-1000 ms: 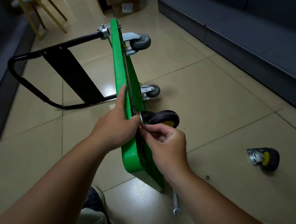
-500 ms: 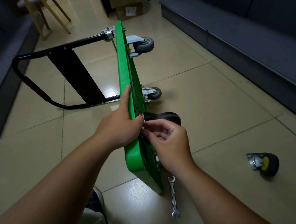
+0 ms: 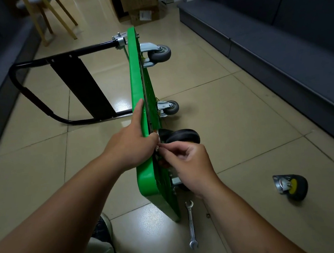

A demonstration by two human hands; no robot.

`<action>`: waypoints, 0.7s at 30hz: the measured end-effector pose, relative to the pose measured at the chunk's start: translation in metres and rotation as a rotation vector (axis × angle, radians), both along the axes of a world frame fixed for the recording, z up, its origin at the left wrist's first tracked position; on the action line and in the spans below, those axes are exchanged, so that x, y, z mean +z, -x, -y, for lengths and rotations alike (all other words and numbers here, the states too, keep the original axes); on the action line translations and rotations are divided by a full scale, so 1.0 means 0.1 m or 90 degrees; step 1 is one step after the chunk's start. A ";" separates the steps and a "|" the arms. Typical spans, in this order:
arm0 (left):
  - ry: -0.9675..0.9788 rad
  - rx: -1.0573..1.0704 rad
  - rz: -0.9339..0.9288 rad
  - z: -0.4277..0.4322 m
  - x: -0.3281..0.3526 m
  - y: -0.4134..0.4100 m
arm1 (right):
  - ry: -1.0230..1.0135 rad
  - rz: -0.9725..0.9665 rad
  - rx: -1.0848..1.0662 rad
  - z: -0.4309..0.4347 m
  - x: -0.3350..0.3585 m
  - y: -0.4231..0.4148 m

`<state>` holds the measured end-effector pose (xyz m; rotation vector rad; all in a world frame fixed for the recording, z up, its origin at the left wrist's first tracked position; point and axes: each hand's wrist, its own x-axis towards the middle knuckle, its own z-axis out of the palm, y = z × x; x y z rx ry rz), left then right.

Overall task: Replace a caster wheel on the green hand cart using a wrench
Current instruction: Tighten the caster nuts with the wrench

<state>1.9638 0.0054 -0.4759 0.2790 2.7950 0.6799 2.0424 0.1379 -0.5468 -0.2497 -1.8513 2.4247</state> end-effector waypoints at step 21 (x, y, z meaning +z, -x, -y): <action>-0.015 0.003 0.005 0.01 0.02 -0.02 | 0.050 0.102 -0.012 0.03 0.03 0.03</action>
